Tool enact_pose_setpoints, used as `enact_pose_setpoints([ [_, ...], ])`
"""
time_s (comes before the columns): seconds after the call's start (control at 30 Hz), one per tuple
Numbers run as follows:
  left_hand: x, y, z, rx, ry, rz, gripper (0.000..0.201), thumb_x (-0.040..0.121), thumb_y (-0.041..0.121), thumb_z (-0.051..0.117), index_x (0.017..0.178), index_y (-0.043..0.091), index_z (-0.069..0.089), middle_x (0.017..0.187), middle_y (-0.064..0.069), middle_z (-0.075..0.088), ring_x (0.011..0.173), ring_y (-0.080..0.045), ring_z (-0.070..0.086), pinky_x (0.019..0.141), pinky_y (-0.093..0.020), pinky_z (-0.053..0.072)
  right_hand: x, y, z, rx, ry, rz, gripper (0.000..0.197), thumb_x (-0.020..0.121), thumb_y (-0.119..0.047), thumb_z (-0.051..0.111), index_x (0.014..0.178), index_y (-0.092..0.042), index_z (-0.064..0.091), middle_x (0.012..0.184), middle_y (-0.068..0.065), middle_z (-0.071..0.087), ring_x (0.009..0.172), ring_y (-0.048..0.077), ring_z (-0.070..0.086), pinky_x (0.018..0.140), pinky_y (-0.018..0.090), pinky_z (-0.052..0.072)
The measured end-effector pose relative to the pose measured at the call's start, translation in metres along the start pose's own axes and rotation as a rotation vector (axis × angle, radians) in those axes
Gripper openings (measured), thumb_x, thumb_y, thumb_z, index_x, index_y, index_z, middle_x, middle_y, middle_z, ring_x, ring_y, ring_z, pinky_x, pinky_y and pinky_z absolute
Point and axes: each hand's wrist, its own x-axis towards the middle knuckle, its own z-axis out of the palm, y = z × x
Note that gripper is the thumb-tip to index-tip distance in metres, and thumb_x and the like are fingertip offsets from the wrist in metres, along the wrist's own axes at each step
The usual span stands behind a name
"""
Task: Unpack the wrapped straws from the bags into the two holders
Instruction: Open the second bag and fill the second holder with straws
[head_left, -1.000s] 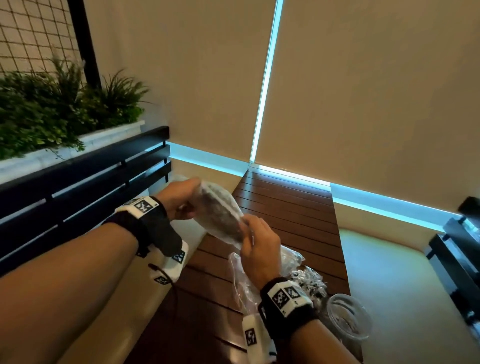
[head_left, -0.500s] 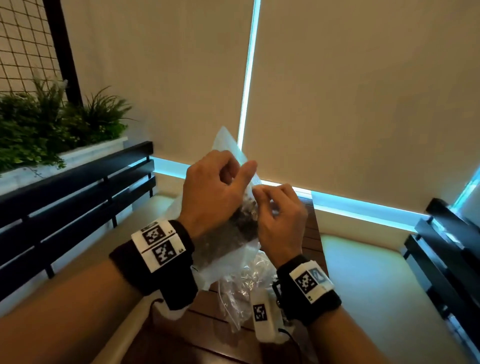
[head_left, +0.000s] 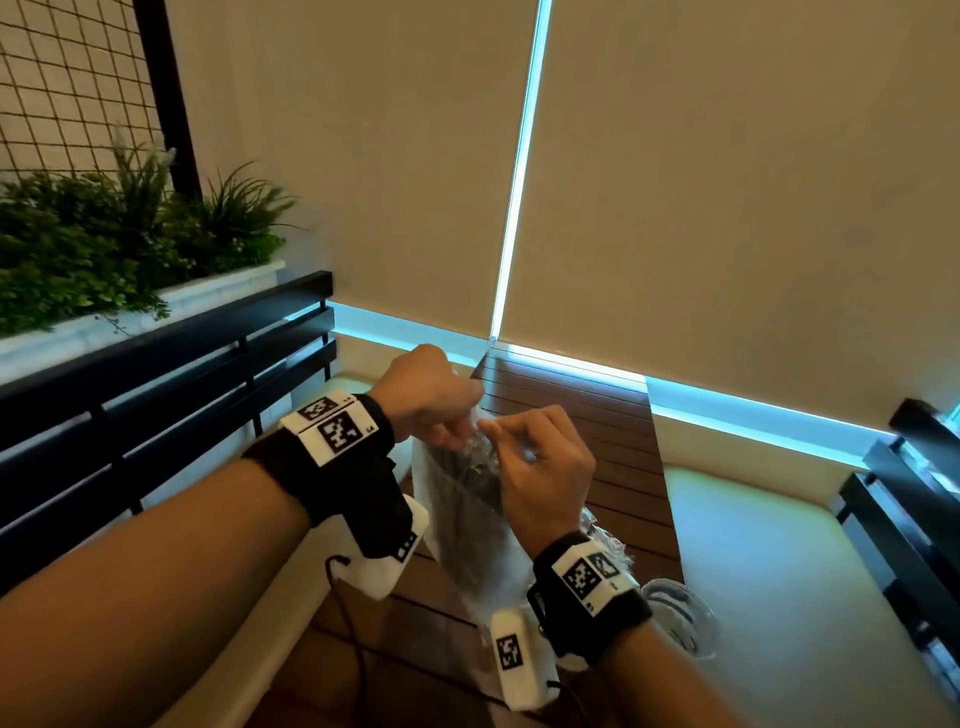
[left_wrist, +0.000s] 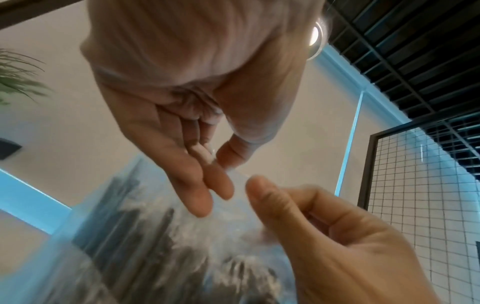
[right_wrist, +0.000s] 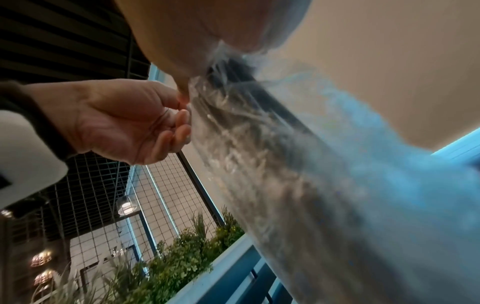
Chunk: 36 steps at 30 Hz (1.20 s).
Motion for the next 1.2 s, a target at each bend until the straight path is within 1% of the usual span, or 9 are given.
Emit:
enact_pose_setpoints([
  [0.17,0.008,-0.035,0.008,0.07,-0.002,0.011,0.021,0.08,0.007,0.063,0.063,0.001,0.073,0.072,-0.014,0.074,0.076,-0.027,0.074,0.076,-0.044,0.062,-0.01,-0.002,0.008,-0.205,-0.384,0.211,0.019,0.093,-0.034,0.063,0.078,-0.025,0.072,0.075,-0.012,0.065,0.067,0.005,0.057,0.061,0.027,0.048],
  [0.27,0.011,-0.058,0.019,0.01,-0.026,-0.006,0.032,0.086,0.01,0.062,0.055,0.007,0.068,0.069,-0.015,0.072,0.066,-0.026,0.067,0.081,-0.046,0.058,-0.008,0.0,0.01,-0.265,-0.652,0.404,0.015,0.088,-0.034,0.064,0.076,-0.03,0.073,0.078,-0.013,0.072,0.075,0.007,0.066,0.069,0.033,0.056],
  [0.37,0.014,-0.073,0.028,-0.078,-0.016,-0.028,0.028,0.092,0.022,0.064,0.071,0.006,0.068,0.069,-0.011,0.072,0.062,-0.022,0.065,0.065,-0.038,0.057,-0.01,0.01,0.013,-0.15,-0.634,0.637,0.014,0.081,-0.024,0.074,0.067,-0.025,0.074,0.068,-0.012,0.072,0.064,0.003,0.064,0.068,0.033,0.057],
  [0.47,0.013,-0.08,0.032,-0.064,-0.045,-0.074,0.023,0.091,0.03,0.069,0.088,0.007,0.066,0.079,-0.011,0.073,0.07,-0.022,0.071,0.053,-0.028,0.054,-0.017,0.013,0.015,0.004,-0.609,0.806,0.017,0.08,-0.017,0.081,0.064,-0.023,0.076,0.062,-0.012,0.07,0.053,-0.003,0.058,0.056,0.021,0.048],
  [0.63,0.011,-0.094,0.036,0.065,-0.213,-0.235,0.013,0.084,0.012,0.069,0.092,0.002,0.07,0.071,-0.004,0.067,0.05,-0.013,0.061,0.055,-0.023,0.054,-0.04,0.018,0.025,0.229,-0.601,1.072,0.028,0.082,-0.002,0.077,0.06,-0.017,0.069,0.071,0.006,0.068,0.069,0.016,0.06,0.064,0.031,0.051],
  [0.77,0.004,-0.104,0.045,-0.046,-0.308,-0.321,0.029,0.092,0.026,0.067,0.101,-0.002,0.067,0.076,-0.006,0.068,0.051,-0.011,0.058,0.044,-0.017,0.048,-0.058,0.027,0.024,0.295,-0.599,1.154,0.032,0.08,0.002,0.076,0.055,-0.016,0.068,0.071,0.009,0.069,0.073,0.025,0.058,0.064,0.034,0.046],
  [0.87,0.001,-0.111,0.05,-0.046,-0.312,-0.341,0.019,0.09,0.012,0.069,0.098,-0.005,0.07,0.073,-0.008,0.066,0.043,-0.01,0.054,0.038,-0.017,0.041,-0.063,0.026,0.018,0.362,-0.618,1.196,0.024,0.082,0.001,0.076,0.064,-0.01,0.064,0.062,0.001,0.066,0.057,0.012,0.06,0.048,0.021,0.044],
  [1.0,-0.003,-0.114,0.052,-0.13,-0.366,-0.387,0.021,0.094,0.021,0.065,0.091,0.001,0.065,0.061,-0.005,0.06,0.037,-0.007,0.053,0.035,-0.015,0.039,-0.071,0.031,0.016,0.371,-0.636,1.217,0.022,0.083,0.0,0.075,0.068,-0.012,0.063,0.072,0.003,0.068,0.065,0.01,0.062,0.049,0.02,0.046],
  [1.2,-0.003,-0.117,0.057,-0.186,-0.352,-0.339,0.012,0.088,-0.001,0.066,0.095,-0.011,0.067,0.068,-0.013,0.064,0.034,-0.009,0.054,0.035,-0.018,0.041,-0.075,0.029,0.012,0.454,-0.679,1.31,0.016,0.085,-0.001,0.073,0.076,-0.009,0.063,0.07,0.003,0.067,0.059,0.007,0.066,0.05,0.02,0.048],
])
